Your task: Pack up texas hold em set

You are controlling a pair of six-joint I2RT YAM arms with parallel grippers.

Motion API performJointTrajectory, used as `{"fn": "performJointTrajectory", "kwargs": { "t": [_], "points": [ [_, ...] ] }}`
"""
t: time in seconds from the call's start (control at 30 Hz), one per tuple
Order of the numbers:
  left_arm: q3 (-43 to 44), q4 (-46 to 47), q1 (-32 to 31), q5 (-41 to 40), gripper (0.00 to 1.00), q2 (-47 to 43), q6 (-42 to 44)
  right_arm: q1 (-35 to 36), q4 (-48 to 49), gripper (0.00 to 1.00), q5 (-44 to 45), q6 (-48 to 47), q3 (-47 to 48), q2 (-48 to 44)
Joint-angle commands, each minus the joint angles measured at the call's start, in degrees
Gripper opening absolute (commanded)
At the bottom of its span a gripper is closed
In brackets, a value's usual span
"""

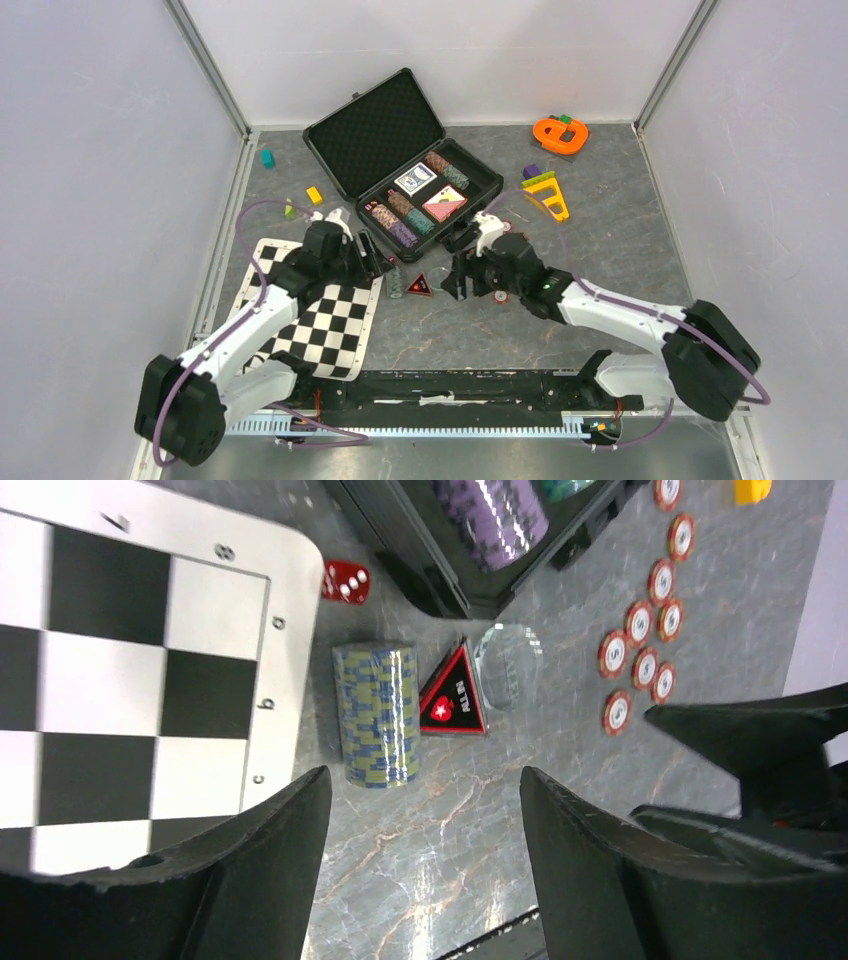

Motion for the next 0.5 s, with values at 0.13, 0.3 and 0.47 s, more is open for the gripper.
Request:
{"fn": "performJointTrajectory", "kwargs": {
  "t": [0.13,0.3,0.47],
  "points": [
    [-1.2,-6.8,3.1,-22.5,0.79,-10.7,-1.9,11.7,-2.1,0.8,20.4,7.1,14.5,12.4],
    [-8.6,-7.3,3.2,-36.1,0.71,-20.1,-8.9,15.9,-2.1,0.76,27.1,11.3,20.9,19.9],
    [-10.8,-10.6,3.3,-44.6,0.66,-25.5,-8.5,18.1,-3.5,0.73,29.2,12.6,27.7,27.9]
  ]
}}
